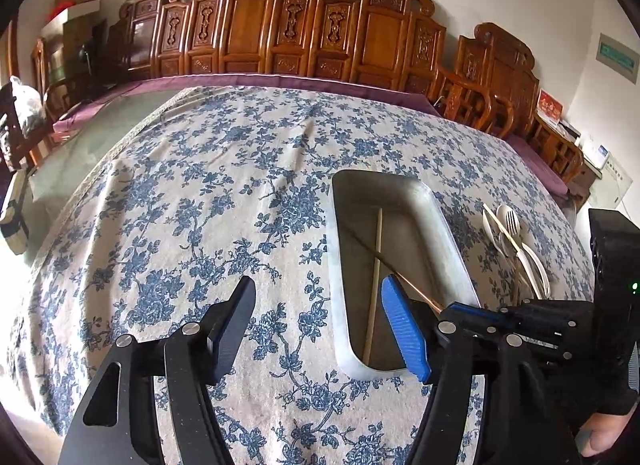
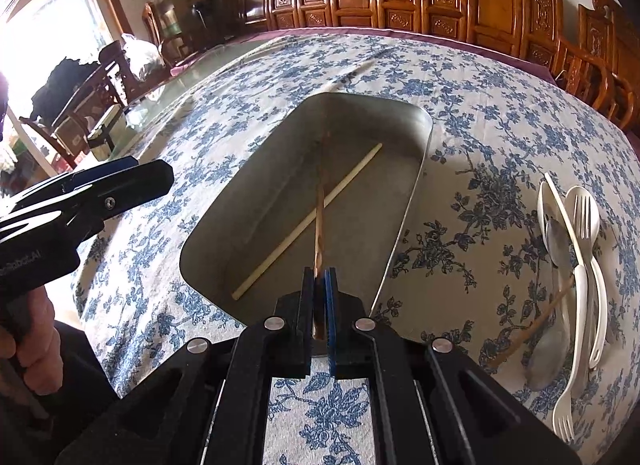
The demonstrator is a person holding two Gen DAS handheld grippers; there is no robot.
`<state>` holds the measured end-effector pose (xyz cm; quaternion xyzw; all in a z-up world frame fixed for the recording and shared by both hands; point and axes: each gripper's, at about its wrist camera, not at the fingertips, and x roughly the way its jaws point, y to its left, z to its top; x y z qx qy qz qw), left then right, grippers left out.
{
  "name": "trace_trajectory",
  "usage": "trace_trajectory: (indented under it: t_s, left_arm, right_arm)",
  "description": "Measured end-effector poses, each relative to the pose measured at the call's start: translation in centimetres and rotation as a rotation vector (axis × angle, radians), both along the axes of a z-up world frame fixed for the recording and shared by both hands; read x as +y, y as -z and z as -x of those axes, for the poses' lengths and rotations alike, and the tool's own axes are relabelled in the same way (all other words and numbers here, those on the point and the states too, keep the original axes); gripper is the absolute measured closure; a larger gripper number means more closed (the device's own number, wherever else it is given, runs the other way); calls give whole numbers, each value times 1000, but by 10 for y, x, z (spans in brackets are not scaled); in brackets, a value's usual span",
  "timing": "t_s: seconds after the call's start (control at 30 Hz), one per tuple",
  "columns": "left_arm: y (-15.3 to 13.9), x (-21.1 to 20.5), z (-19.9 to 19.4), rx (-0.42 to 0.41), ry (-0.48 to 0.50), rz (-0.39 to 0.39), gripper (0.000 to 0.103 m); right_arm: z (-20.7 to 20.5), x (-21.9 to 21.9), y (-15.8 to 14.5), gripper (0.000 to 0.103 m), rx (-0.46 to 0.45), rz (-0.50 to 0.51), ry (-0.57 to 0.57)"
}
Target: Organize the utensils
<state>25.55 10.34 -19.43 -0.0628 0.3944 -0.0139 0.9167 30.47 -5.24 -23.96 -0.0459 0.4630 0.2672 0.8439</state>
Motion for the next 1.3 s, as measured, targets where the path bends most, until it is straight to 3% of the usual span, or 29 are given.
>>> trace_trajectory:
  t_s: [0.13,0.23,0.47,0.57,0.7,0.8,1.03,1.3]
  left_arm:
    - [0,-1,0,1,4,-3,40]
    - [-1,-4,0,-3,10,-7,40]
    - [-2,-13,0,-2,22,-7,38]
    - [-4,-21,1,-15,31,-22,23]
    - [-5,-31,2,-28,42,-35,15]
    - [-5,-41,3,-38,58,-38,10]
    - [-4,-73,9,-60,127,-61,10]
    - [2,-113,17,-54,209,-59,10]
  right_arm:
    - [1,-5,-8,94,-20,-45,-5]
    - [3,-10,-19,82,-43,-71,-6]
    - [13,-20,-45,81,-109,-76,-11]
    - [20,-28,-54,81,-145,-58,-10]
    - [28,-53,-57,80,-168,-38,17]
    - [33,-78,-55,71,-191,-8,50]
    - [30,-158,-35,71,-163,54,181]
    - [19,-201,1,71,-97,73,248]
